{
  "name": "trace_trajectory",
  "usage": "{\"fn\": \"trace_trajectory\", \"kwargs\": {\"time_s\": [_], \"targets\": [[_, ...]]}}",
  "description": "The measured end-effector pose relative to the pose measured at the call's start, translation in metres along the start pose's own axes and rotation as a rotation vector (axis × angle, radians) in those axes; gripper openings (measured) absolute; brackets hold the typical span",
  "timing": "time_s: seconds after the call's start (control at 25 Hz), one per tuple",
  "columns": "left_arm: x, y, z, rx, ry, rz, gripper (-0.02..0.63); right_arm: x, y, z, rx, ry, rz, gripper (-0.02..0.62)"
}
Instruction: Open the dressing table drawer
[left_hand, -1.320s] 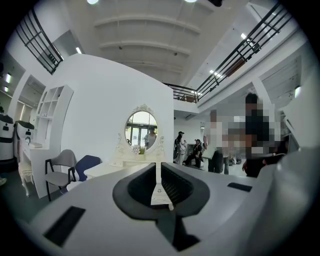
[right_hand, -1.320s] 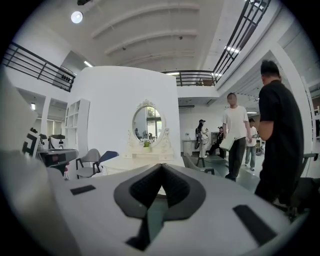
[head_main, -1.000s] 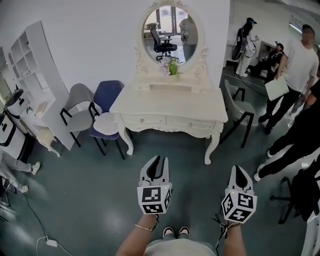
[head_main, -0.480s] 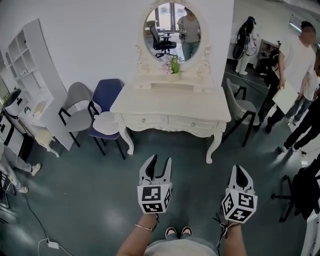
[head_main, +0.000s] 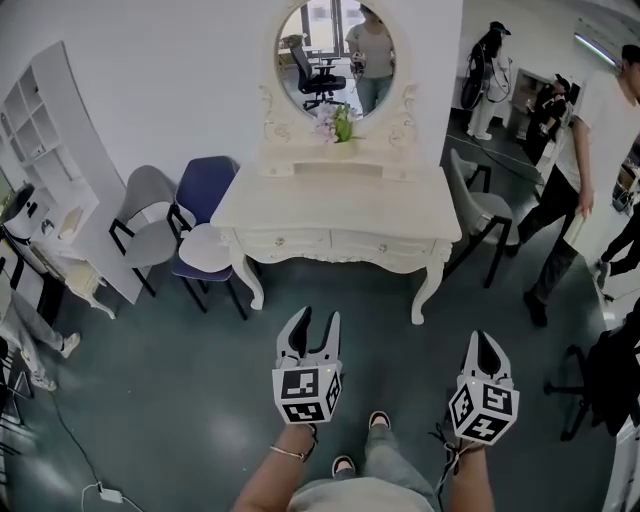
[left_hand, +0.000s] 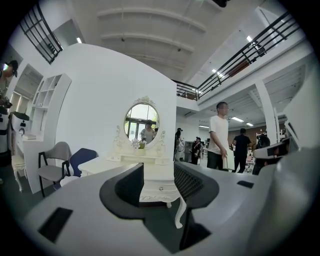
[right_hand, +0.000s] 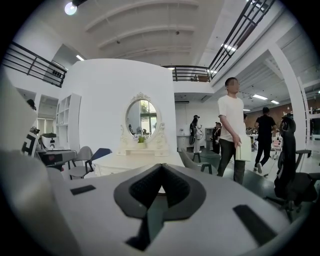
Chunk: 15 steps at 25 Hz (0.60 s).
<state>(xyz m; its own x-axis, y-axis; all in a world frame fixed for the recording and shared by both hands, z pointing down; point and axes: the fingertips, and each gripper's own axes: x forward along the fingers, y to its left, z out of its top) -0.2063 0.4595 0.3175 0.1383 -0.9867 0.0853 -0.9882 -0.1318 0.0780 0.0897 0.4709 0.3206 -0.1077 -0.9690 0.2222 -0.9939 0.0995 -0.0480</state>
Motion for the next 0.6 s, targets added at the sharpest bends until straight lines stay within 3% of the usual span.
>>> {"fn": "trace_trajectory", "kwargs": {"time_s": [0.6], "targets": [[0.155, -0.008, 0.028, 0.055, 0.006, 0.054, 0.187, 0.173, -0.047, 0.038, 0.045, 0.013, 0.073, 0.007]]}}
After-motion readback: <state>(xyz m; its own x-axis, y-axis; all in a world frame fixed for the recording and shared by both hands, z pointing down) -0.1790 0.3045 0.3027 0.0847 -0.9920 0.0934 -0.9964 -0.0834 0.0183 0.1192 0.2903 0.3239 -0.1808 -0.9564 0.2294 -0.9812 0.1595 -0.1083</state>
